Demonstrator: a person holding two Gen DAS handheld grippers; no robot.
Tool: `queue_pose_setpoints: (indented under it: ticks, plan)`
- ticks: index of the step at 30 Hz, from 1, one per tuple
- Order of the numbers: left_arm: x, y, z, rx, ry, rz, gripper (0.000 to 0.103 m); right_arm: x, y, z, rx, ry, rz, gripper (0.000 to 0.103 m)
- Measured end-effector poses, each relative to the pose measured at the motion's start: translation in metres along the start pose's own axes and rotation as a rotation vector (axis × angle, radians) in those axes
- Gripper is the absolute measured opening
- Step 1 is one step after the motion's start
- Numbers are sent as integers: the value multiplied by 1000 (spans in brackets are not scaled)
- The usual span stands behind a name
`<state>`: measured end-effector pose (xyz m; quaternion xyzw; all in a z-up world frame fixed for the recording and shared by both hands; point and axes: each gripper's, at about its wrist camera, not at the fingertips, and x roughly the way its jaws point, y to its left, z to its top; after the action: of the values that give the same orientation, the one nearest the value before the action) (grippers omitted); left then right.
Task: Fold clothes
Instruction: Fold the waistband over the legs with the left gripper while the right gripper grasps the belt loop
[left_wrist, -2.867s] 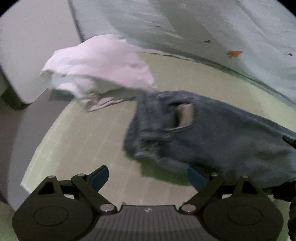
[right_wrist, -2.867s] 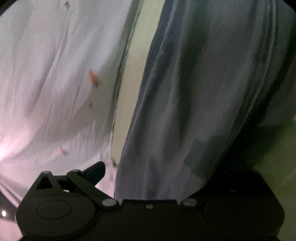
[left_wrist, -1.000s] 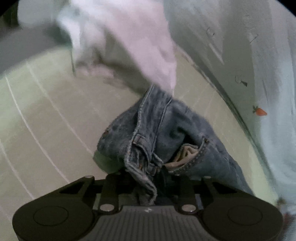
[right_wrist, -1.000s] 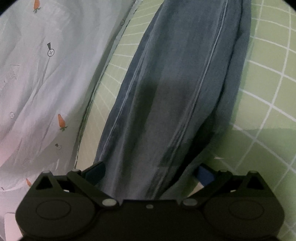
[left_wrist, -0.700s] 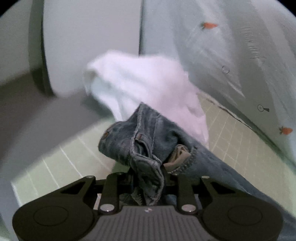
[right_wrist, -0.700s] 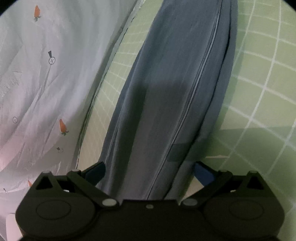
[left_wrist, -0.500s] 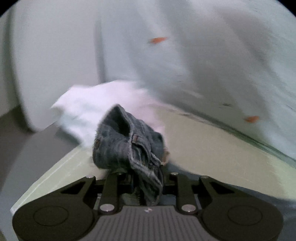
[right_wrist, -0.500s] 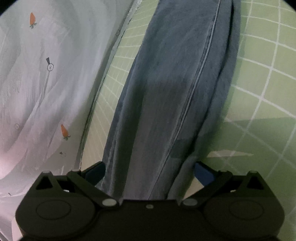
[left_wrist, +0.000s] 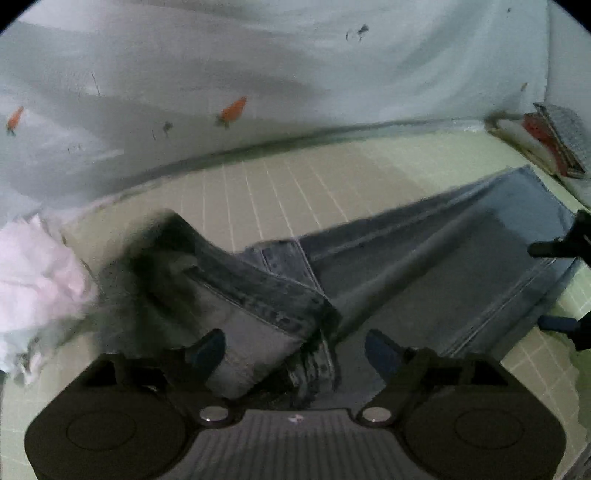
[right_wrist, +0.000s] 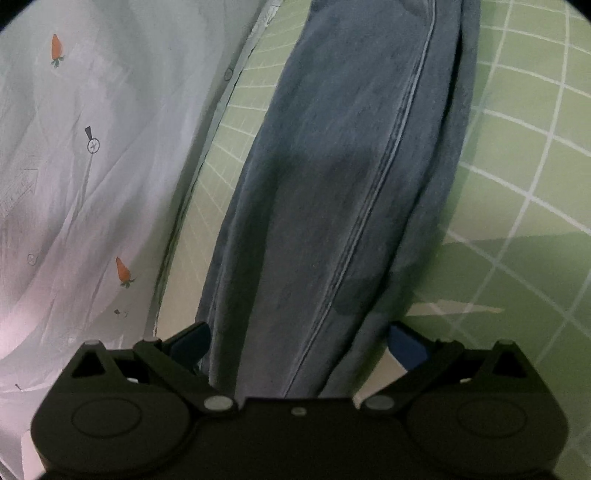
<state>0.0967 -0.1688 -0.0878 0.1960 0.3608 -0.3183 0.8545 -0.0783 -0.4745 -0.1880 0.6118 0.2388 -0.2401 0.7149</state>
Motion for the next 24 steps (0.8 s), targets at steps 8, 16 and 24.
queue_pose_setpoints:
  ticks: [8, 16, 24]
  plan:
    - [-41, 76, -9, -293, -107, 75, 94, 26, 48, -23, -163, 12, -45, 103]
    - [-4, 152, -44, -557, 48, 258, 95, 61, 140, -77, -502, 20, -4, 103]
    - [34, 165, -63, -554, 149, 190, 95, 136, 192, -126, -610, 220, 27, 103]
